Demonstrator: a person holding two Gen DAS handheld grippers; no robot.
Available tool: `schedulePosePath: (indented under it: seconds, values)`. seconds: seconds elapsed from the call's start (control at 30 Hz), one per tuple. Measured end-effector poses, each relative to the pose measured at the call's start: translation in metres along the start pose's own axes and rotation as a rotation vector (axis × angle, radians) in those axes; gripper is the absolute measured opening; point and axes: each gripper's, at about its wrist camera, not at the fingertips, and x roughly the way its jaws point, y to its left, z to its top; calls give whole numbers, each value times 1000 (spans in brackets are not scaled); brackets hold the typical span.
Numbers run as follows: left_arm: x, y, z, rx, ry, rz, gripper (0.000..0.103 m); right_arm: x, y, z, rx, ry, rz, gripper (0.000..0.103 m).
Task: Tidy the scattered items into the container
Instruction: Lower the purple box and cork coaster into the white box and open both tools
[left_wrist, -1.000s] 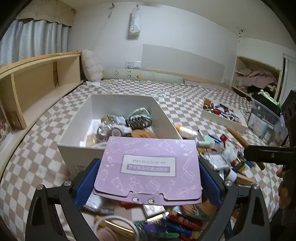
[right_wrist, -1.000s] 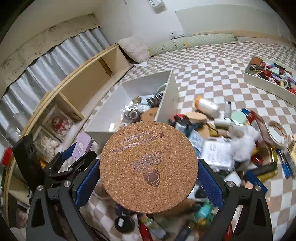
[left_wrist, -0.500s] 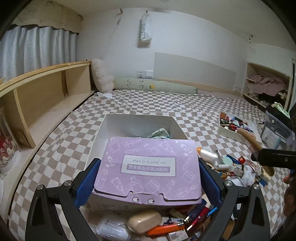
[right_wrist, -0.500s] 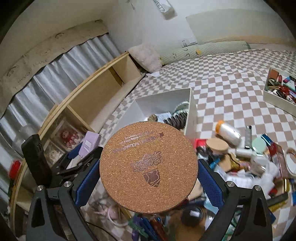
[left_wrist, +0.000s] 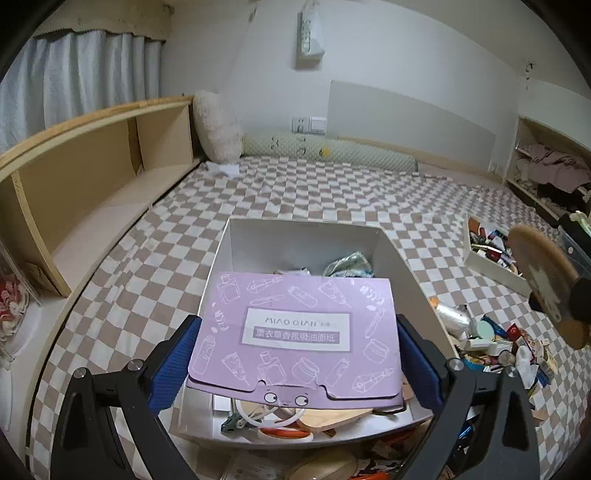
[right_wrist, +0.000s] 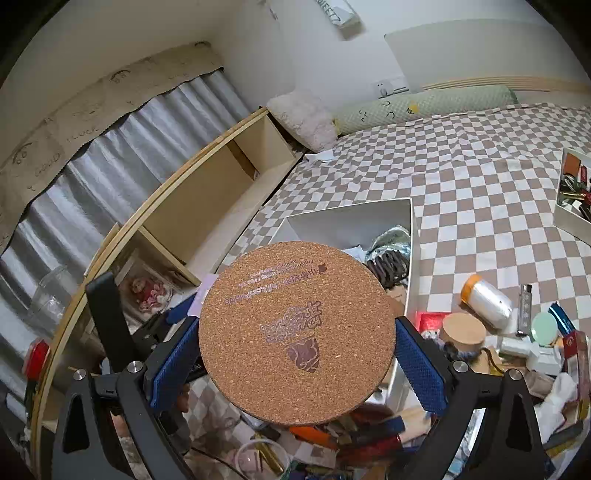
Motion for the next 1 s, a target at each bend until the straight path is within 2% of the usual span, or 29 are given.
schedulePosePath:
  seconds: [0.37,0.7,1.0]
  values:
    - [35,4,-4,51,102,55,99,46,-4,15,48,76,3,100]
    - [51,9,-5,50,119,52,100,80,-12,22,97,119,-14,100]
    - [48,13,-13,51,115,37,102,106,-22,22,121,161,-37,100]
